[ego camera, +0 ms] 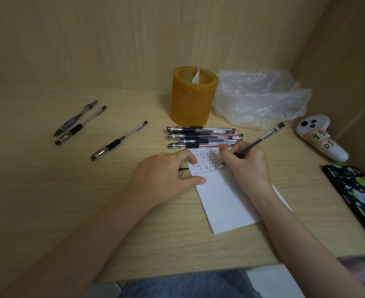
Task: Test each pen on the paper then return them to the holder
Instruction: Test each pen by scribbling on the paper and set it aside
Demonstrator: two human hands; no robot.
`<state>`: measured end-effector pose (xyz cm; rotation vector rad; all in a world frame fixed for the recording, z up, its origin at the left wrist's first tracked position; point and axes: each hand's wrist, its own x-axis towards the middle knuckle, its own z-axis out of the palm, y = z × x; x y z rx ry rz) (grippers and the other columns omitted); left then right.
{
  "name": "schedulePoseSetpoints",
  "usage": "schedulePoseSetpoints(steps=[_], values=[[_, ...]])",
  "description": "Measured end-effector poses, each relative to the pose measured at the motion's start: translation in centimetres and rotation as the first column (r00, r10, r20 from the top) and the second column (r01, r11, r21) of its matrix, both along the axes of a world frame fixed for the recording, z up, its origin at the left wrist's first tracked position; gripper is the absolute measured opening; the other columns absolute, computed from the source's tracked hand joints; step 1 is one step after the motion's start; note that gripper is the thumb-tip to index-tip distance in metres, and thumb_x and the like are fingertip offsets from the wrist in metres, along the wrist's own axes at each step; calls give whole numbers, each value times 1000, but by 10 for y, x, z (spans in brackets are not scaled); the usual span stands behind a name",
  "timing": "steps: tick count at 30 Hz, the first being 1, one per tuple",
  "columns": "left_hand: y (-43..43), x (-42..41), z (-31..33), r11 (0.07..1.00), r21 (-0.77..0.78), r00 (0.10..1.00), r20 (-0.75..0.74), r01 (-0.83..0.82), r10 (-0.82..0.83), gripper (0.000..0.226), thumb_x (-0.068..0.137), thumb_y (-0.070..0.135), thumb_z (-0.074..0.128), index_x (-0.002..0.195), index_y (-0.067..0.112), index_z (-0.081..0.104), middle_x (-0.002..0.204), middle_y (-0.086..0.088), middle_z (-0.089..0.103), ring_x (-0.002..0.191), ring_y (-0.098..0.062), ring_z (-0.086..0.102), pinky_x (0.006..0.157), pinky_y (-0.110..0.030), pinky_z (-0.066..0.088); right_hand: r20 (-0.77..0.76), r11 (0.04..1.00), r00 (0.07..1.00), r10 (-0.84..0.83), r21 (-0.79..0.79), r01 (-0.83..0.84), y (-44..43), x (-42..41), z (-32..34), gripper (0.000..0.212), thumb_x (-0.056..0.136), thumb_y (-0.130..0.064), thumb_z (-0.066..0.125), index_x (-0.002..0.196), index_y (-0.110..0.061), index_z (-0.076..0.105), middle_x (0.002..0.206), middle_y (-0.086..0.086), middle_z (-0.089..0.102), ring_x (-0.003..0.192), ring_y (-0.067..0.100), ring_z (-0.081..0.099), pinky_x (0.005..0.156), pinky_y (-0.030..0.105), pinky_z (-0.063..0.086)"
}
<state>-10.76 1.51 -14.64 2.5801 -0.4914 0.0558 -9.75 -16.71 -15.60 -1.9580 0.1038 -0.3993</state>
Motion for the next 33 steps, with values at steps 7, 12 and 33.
schedulePoseSetpoints(steps=[7, 12, 33], values=[[0, 0, 0, 1000, 11, 1000, 3, 5, -5, 44, 74, 63, 59, 109, 38, 54, 55, 17, 43, 54, 7, 40, 53, -16, 29, 0, 999, 1000, 26, -42, -26, 0, -1, 0, 29, 83, -8, 66, 56, -6, 54, 49, 1, 47, 43, 3, 38, 44, 11, 31], [0, 0, 0, 1000, 1, 1000, 11, -4, 4, 44, 73, 64, 59, 108, 38, 54, 57, 16, 44, 57, 9, 41, 55, -16, 32, -2, 1000, 1000, 14, -26, -14, 0, -1, 0, 28, 81, -7, 66, 56, -3, 55, 49, 2, 47, 45, 3, 38, 45, 12, 31], [-1, -3, 3, 1000, -6, 1000, 7, 2, -2, 44, 74, 61, 60, 110, 37, 55, 56, 19, 38, 53, 6, 41, 54, -15, 30, 15, 999, 1000, 13, -35, -12, -2, -1, -1, 35, 81, -6, 66, 52, -13, 49, 48, -2, 45, 43, 2, 37, 44, 11, 30]])
